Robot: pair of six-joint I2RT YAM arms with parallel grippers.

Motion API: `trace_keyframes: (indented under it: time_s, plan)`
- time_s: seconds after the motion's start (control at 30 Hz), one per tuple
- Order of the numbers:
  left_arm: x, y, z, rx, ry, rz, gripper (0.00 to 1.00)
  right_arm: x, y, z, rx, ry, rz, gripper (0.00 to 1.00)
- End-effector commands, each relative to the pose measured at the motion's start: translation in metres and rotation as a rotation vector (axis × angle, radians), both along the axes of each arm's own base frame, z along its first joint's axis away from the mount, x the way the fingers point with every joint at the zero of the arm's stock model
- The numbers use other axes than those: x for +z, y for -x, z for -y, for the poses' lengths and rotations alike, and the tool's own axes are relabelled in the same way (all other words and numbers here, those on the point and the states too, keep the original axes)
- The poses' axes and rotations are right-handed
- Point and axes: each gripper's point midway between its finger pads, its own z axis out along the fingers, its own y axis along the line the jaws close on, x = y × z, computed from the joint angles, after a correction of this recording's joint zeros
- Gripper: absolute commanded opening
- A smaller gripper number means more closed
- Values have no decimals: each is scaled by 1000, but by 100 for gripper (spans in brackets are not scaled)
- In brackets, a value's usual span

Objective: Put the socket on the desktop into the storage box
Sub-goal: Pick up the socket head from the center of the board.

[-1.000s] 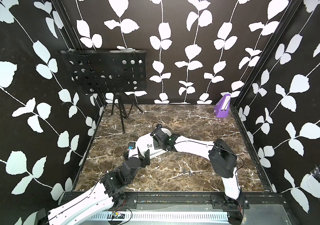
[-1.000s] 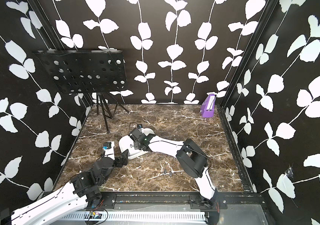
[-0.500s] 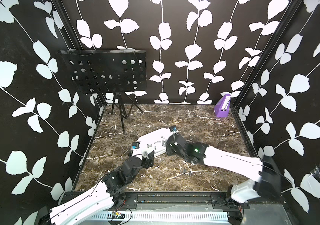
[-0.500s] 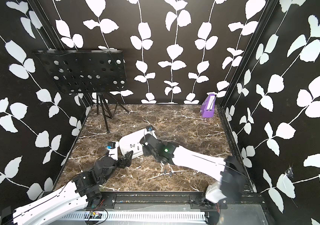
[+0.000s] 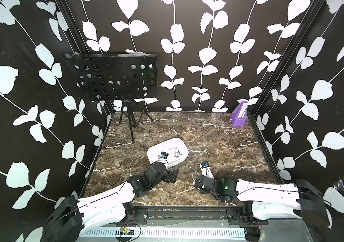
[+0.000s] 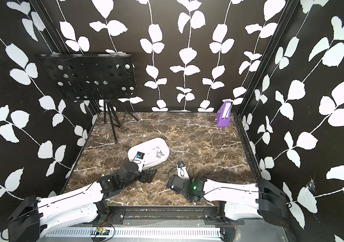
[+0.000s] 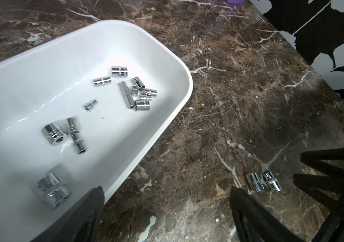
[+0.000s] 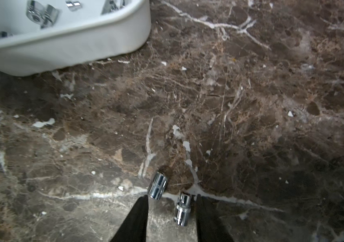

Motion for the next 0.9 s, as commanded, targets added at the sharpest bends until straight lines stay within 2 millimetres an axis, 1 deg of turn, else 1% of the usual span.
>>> trace_keyframes:
  time_s: [0.0, 0.23, 0.37, 0.57, 0.87]
  plan:
    - [6, 1, 7, -26, -2, -2, 94, -12, 1, -2, -54, -9, -2, 41]
    - [8, 0, 5, -15, 0, 4, 95, -27, 1, -20, -43, 6, -23, 41]
    - [11, -1, 2, -2, 6, 15, 95, -34, 1, -25, -46, 29, -38, 41]
    - [13, -1, -1, 8, 13, 26, 95, -43, 1, -28, -56, 49, -50, 40]
    - [13, -1, -3, 17, 14, 31, 95, -47, 0, -28, -58, 58, -48, 39]
